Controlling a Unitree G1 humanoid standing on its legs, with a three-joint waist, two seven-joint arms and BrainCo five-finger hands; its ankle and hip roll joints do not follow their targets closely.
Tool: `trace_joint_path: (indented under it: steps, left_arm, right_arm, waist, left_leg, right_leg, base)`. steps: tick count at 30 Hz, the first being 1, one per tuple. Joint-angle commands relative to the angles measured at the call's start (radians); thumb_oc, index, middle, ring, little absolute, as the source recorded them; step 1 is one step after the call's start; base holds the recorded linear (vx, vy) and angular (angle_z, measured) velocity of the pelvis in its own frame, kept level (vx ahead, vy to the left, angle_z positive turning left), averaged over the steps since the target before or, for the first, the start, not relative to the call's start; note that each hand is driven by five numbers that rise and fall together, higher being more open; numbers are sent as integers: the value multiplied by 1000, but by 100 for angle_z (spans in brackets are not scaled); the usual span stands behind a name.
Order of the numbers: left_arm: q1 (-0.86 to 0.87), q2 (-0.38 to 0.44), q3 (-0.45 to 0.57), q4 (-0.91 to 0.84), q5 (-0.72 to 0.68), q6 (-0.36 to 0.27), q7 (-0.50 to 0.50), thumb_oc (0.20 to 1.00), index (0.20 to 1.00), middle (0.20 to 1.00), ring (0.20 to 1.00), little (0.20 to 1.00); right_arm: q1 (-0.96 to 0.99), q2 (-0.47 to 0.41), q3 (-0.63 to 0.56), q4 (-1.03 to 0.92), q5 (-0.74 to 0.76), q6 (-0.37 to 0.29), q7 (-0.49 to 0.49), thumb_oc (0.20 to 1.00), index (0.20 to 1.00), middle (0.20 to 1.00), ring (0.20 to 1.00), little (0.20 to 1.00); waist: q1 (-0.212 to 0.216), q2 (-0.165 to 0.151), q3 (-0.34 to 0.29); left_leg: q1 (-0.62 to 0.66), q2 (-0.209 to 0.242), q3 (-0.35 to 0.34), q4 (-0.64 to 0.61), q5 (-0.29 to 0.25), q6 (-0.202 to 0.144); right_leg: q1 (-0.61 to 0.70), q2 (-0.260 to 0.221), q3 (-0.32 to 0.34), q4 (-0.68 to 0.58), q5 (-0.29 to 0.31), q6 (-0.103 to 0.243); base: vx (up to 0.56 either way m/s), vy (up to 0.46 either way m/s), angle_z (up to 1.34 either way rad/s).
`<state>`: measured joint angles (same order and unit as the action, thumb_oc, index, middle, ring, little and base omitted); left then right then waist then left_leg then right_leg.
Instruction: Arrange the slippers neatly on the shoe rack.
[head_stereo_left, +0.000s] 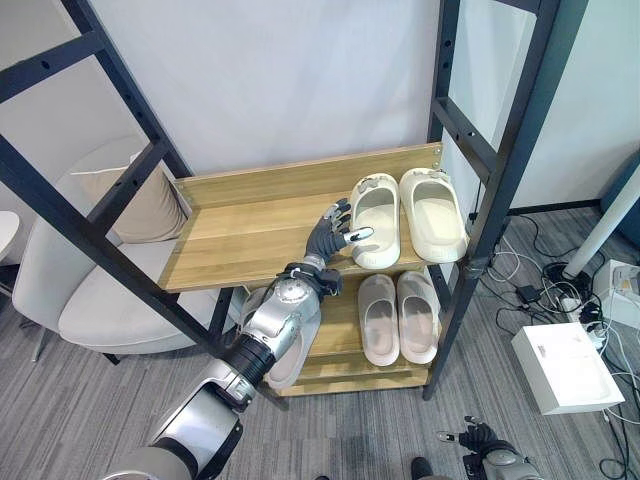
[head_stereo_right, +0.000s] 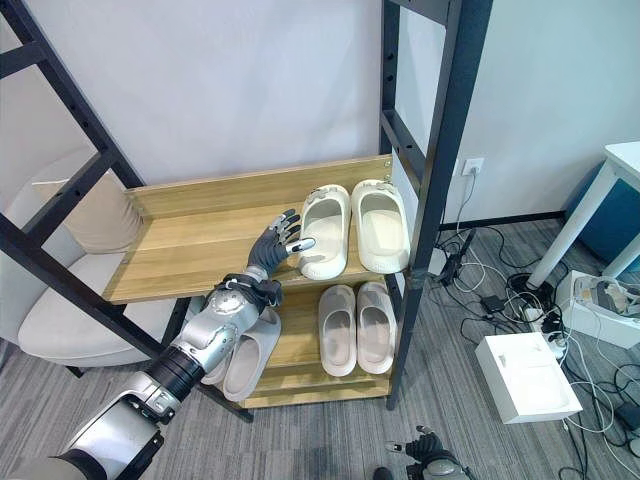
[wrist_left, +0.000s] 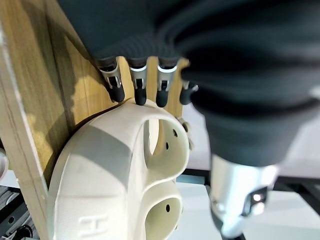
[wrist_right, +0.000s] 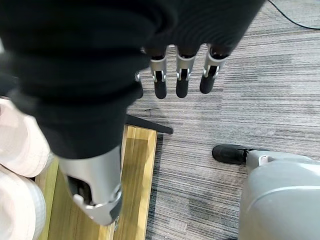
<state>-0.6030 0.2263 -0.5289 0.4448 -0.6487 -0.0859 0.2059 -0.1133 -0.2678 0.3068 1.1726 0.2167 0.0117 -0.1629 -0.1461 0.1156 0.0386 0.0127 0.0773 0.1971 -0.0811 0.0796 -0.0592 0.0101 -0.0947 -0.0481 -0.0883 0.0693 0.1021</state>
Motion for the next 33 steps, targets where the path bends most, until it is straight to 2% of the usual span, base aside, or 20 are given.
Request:
trace_joint_path:
  steps: [1, 2, 4, 14, 19, 27, 33]
  left_arm:
    - [-188, -94, -40, 138, -3, -22, -4, 1000, 1000, 1000, 1000, 1000]
    - [-190, -131, -37, 134, -39, -32, 33, 1000, 1000, 1000, 1000, 1000]
    - [-182, -149, -38, 114, -66, -37, 46, 1000, 1000, 1000, 1000, 1000]
    - [-149, -233, -93, 60, -140, -41, 58, 1000, 1000, 1000, 1000, 1000]
    - [-122, -247, -135, -2, -154, -31, 43, 1000, 1000, 1000, 1000, 1000]
    - [-125, -231, -127, 33, -96, -23, 61, 1000, 1000, 1000, 1000, 1000]
    - [-162, -154, -23, 195, 93, -29, 151, 1000, 1000, 1000, 1000, 1000]
  right_arm:
    - [-89, 23, 38, 37, 16, -2, -20, 1000, 1000, 1000, 1000, 1000]
    - [-95, 28, 46, 32, 21, -3, -34, 1000, 1000, 1000, 1000, 1000]
    - [-95, 31, 50, 28, 25, -2, -41, 1000, 1000, 1000, 1000, 1000]
    - [-144, 51, 82, 32, 62, 5, -63, 1000, 1000, 1000, 1000, 1000]
    - [-148, 63, 93, 24, 70, 10, -70, 1000, 1000, 1000, 1000, 1000]
    - [-161, 69, 103, 26, 82, 9, -73, 1000, 1000, 1000, 1000, 1000]
    - [-173, 72, 102, 33, 82, -6, -84, 1000, 1000, 1000, 1000, 1000]
  waist:
    - [-37, -35, 25]
    - [-37, -37, 27]
    - [-36, -39, 28]
    - [-24, -54, 25]
    - [-18, -58, 24]
    - [-10, -62, 19]
    - [-1, -67, 13]
  left_leg:
    - [44, 30, -42, -6, -53, -41]
    - [41, 29, -44, -6, -52, -41]
    - [41, 29, -45, -6, -52, -40]
    - [46, 31, -49, -6, -52, -39]
    - [47, 31, -51, -6, -52, -36]
    - [48, 30, -53, -6, -52, -36]
    - [51, 29, -54, -6, -52, -37]
  right_leg:
    - [15, -25, -36, 1, -64, 43]
    - [13, -26, -39, 1, -63, 43]
    - [13, -26, -41, 1, -62, 42]
    - [21, -23, -44, 1, -66, 39]
    - [23, -23, -44, 1, -66, 39]
    - [26, -24, -45, 1, -66, 39]
    - [29, -26, -50, 1, -65, 39]
  base:
    - [0, 0, 0]
    - [0, 0, 0]
    - [0, 0, 0]
    - [0, 0, 0]
    - [0, 0, 0]
    - [0, 0, 0]
    - [-2, 0, -1]
